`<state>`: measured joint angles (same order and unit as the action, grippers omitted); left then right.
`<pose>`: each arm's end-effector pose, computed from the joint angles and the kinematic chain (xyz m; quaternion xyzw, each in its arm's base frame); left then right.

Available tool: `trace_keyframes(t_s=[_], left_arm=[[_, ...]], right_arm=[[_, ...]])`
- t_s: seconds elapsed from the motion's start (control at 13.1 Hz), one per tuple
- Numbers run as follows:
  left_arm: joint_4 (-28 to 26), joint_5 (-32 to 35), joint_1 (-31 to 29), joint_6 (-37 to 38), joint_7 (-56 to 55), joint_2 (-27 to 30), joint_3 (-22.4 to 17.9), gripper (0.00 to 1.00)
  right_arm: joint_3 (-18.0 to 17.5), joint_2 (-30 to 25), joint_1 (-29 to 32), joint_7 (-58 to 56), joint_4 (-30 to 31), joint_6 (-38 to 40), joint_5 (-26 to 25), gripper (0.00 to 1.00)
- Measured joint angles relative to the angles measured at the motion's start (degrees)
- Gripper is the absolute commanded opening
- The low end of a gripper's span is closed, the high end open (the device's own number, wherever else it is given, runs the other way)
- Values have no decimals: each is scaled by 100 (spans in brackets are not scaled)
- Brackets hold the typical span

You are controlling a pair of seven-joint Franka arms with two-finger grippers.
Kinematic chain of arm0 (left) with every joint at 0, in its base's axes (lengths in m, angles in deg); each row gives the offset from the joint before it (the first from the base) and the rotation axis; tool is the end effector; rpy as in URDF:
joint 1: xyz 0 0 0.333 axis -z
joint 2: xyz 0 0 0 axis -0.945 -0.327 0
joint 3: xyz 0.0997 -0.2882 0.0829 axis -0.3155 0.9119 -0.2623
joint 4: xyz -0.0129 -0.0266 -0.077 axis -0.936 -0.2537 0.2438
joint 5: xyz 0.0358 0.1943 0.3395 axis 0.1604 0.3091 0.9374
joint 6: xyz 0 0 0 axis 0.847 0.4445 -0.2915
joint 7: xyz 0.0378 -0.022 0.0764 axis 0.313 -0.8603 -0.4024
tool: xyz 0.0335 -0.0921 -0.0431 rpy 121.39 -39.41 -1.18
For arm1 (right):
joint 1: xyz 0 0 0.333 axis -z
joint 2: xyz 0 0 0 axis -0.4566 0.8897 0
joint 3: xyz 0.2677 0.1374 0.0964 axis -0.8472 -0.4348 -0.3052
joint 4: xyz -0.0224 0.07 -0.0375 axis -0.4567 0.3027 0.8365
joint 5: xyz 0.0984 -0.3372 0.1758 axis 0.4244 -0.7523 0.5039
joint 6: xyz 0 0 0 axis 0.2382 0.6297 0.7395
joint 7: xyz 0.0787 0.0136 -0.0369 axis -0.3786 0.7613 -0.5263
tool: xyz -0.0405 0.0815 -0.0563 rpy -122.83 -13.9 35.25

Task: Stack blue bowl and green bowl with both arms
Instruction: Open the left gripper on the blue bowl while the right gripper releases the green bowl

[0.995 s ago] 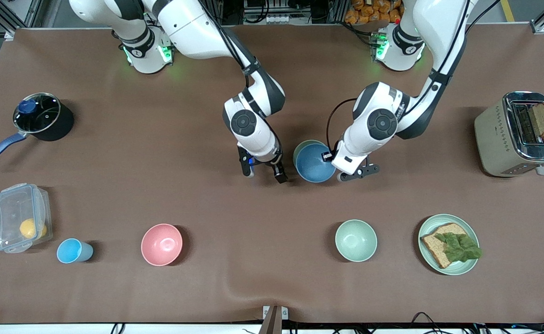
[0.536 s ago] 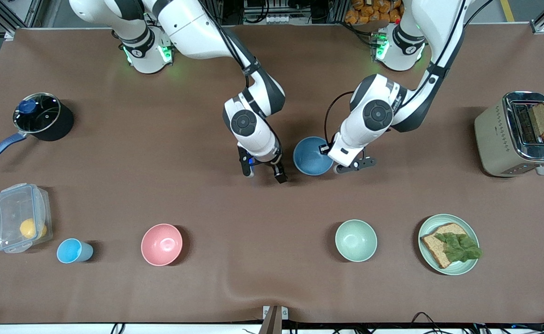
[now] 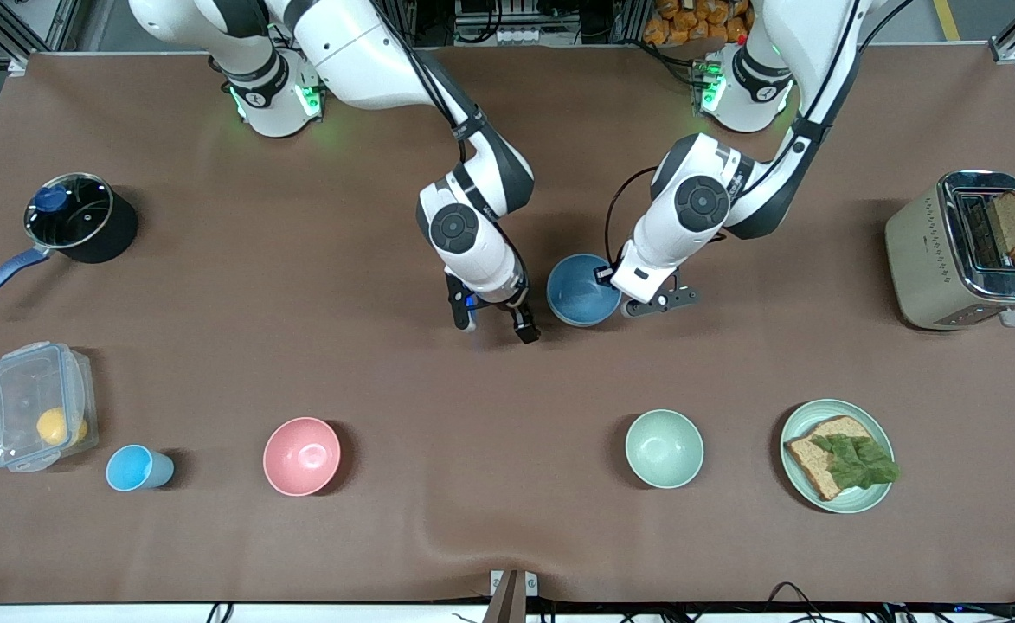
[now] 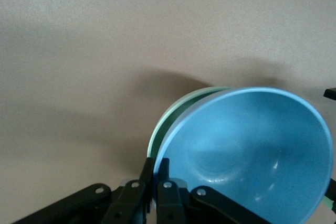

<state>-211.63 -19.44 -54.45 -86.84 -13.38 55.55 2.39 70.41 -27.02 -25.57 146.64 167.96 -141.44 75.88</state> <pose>0.4773 -0.3145 0.2531 0.9890 0.1193 -0.0571 0.0660 0.5117 0.5102 0.2059 -0.7747 0.6127 0.0845 0.1314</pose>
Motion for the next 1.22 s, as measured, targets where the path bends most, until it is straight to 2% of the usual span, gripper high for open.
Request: trace_keyframes(t_s=[0.61, 0.69, 0.77, 0.84, 0.92, 1.22], left_arm=[[-87, 0, 54, -135, 0, -147, 0, 0], [-87, 0, 65, -170, 0, -169, 0, 4], [-87, 0, 72, -195, 0, -191, 0, 21], [-87, 0, 73, -203, 0, -193, 0, 50], [-87, 0, 75, -211, 0, -195, 0, 99], [-38, 0, 68, -291, -10, -197, -10, 100]], right_arm=[[-27, 3, -8, 75, -4, 0, 1, 100], [-32, 3, -21, 106, -6, 0, 1, 100], [-37, 3, -38, 120, -8, 0, 1, 100], [-39, 3, -64, 132, -9, 0, 2, 100], [-39, 3, -99, 164, -11, 0, 2, 100], [-40, 29, -208, 280, -11, -23, 2, 100]])
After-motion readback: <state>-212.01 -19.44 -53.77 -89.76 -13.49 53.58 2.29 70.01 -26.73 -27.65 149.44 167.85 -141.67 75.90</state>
